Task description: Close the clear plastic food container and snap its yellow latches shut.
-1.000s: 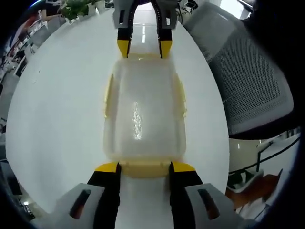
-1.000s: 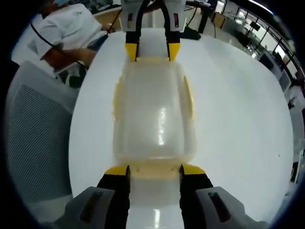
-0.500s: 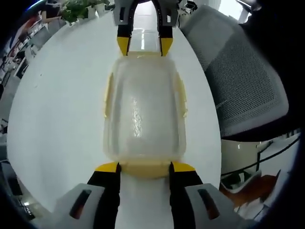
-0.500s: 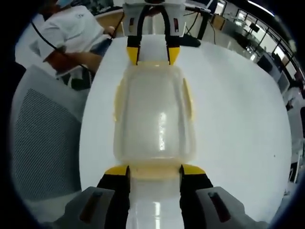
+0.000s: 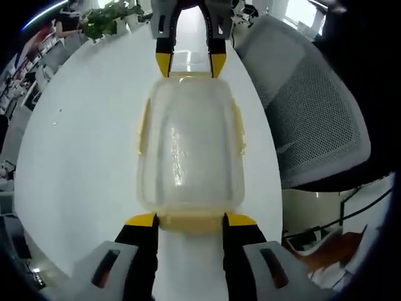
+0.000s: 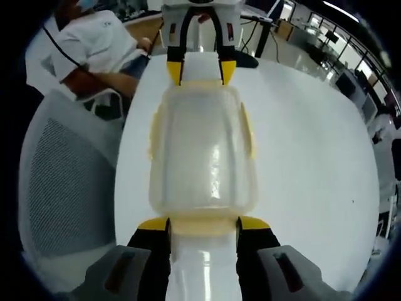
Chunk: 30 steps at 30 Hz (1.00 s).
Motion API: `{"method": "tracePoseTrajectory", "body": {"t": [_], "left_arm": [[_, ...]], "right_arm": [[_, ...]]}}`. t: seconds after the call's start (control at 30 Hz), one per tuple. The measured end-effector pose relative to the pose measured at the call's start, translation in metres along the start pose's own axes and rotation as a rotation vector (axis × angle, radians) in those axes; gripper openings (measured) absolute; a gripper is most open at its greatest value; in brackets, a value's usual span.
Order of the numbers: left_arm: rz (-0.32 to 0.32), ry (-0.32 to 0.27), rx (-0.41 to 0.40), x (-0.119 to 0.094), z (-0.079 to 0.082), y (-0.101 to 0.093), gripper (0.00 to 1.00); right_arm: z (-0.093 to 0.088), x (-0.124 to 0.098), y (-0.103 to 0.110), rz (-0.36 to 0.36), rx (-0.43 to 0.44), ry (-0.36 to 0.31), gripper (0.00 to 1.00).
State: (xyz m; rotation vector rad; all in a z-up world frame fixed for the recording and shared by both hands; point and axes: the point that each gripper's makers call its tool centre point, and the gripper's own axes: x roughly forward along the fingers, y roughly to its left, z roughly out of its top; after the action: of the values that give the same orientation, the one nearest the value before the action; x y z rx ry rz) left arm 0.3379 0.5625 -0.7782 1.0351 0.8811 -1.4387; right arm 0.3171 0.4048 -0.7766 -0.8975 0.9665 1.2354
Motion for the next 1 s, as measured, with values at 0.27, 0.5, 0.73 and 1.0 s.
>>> {"method": "tracePoseTrajectory", "body": {"t": [0.27, 0.5, 0.73, 1.0], "left_arm": [[0.015, -0.016, 0.002, -0.008, 0.007, 0.000, 0.39], [-0.001, -0.030, -0.006, -0.015, 0.012, 0.001, 0.39], [-0.023, -0.027, -0.016, -0.020, 0.016, -0.001, 0.39], [-0.020, -0.037, -0.023, -0.020, 0.019, 0.001, 0.39]], "right_arm": [[0.000, -0.011, 0.000, -0.013, -0.010, 0.012, 0.39], [0.002, -0.023, -0.002, -0.009, -0.014, 0.013, 0.39], [0.001, -0.025, -0.002, -0.005, -0.018, 0.024, 0.39], [-0.002, -0.029, -0.005, 0.005, -0.021, 0.036, 0.39]]}}
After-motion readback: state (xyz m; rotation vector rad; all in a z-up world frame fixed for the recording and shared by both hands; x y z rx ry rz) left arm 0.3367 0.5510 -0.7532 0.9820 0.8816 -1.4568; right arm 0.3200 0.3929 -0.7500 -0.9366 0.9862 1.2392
